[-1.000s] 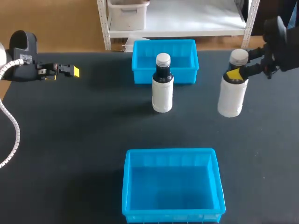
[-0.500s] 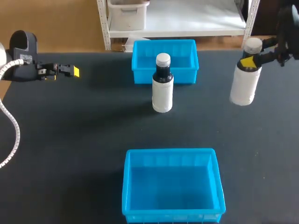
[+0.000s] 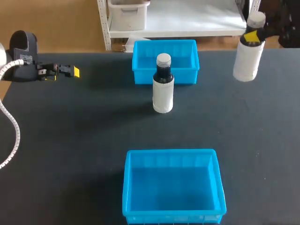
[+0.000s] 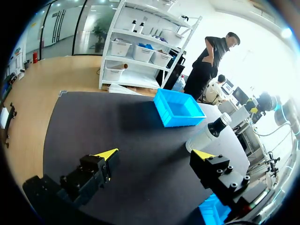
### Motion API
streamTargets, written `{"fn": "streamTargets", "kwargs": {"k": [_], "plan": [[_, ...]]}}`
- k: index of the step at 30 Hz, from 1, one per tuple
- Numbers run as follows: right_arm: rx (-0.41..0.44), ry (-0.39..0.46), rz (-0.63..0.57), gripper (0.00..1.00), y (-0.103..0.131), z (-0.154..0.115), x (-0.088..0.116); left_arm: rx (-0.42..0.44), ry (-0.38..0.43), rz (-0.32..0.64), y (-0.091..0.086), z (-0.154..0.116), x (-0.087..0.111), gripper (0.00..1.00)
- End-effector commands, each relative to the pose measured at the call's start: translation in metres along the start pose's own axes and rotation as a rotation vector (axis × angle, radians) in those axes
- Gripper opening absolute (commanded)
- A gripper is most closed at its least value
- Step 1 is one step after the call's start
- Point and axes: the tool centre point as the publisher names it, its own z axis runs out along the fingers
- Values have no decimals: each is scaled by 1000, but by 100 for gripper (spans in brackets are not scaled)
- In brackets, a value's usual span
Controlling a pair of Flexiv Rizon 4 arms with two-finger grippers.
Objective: Pick up the bottle, and place it in the far bin if it is heavy, or in the near bin if it is light.
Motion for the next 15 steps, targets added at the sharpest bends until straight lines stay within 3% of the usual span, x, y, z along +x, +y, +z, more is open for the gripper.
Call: {"fn": "streamTargets", "kwargs": {"k": [1,15], "plan": [[-50,-6,-18,0,-26,10,-20,0,0,0,0,0,0,100],[-120,-32,-96,0,-58,54,-74,0,0,0,0,0,0,100]]}}
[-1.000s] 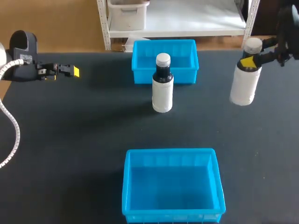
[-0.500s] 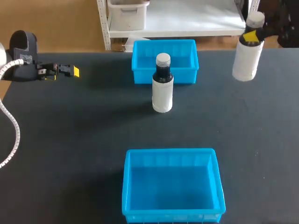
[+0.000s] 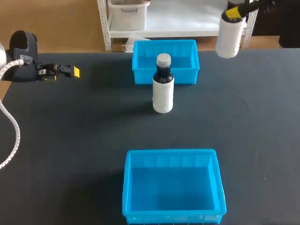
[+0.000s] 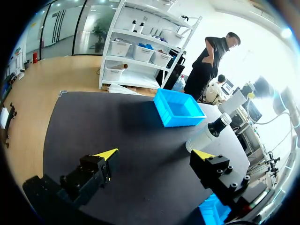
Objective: Pick up the bottle, and place it in the far bin if it is heavy, or in the near bin if it is light.
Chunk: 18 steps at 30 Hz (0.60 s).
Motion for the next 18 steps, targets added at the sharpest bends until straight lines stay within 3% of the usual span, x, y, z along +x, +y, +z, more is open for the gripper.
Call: {"fn": "streamTargets", "kwargs": {"k": [1,18], "plan": [[-83,-1,-4,0,-23,23,-16,0,0,0,0,0,0,100],[-216,-34,-57,0,-40,111,-69,0,0,0,0,0,0,100]]}}
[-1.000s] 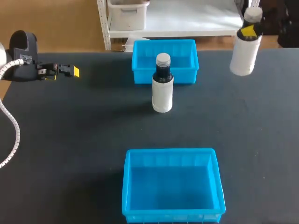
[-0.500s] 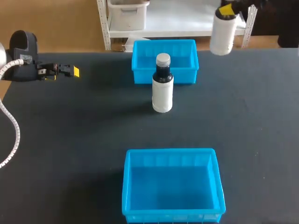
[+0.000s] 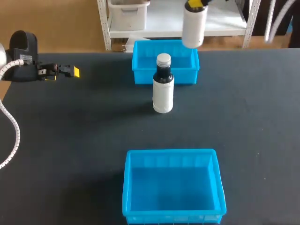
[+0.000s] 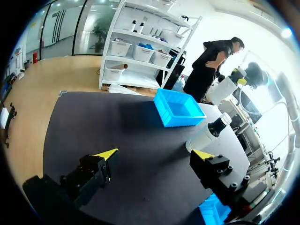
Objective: Pick up the bottle, and place it in the far bin if it is heavy, or in the near bin if it is light.
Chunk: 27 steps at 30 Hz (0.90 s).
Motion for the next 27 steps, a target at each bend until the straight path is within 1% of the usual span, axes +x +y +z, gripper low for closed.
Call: {"fn": "streamTargets", "kwargs": {"k": [1,8,17,27], "plan": [[-125,-2,-2,0,-21,28,-11,0,0,0,0,0,0,100],[-171,-21,1,0,-27,62,-19,0,0,0,0,0,0,100],[-227,-40,15,0,-31,98,-20,0,0,0,0,0,0,100],[-279,-47,45,0,-30,127,-11,0,0,0,0,0,0,100]]}}
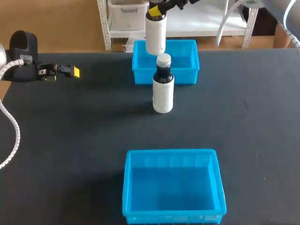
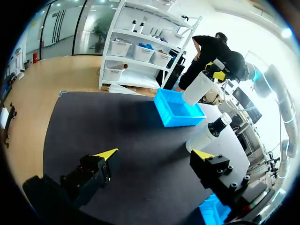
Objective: Pick up the bottle, and place it in the far bin if it is heavy, or in the near bin if it is light.
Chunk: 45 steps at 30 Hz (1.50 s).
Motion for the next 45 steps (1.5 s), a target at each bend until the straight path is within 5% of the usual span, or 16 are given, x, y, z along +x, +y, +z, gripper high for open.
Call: {"fn": "streamTargets", "kwargs": {"k": [1,45], "plan": [[-211,2,10,0,-13,11,1,0,0,0,0,0,0,100],[-315,7,137,0,-32,66,65,0,0,0,0,0,0,100]]}}
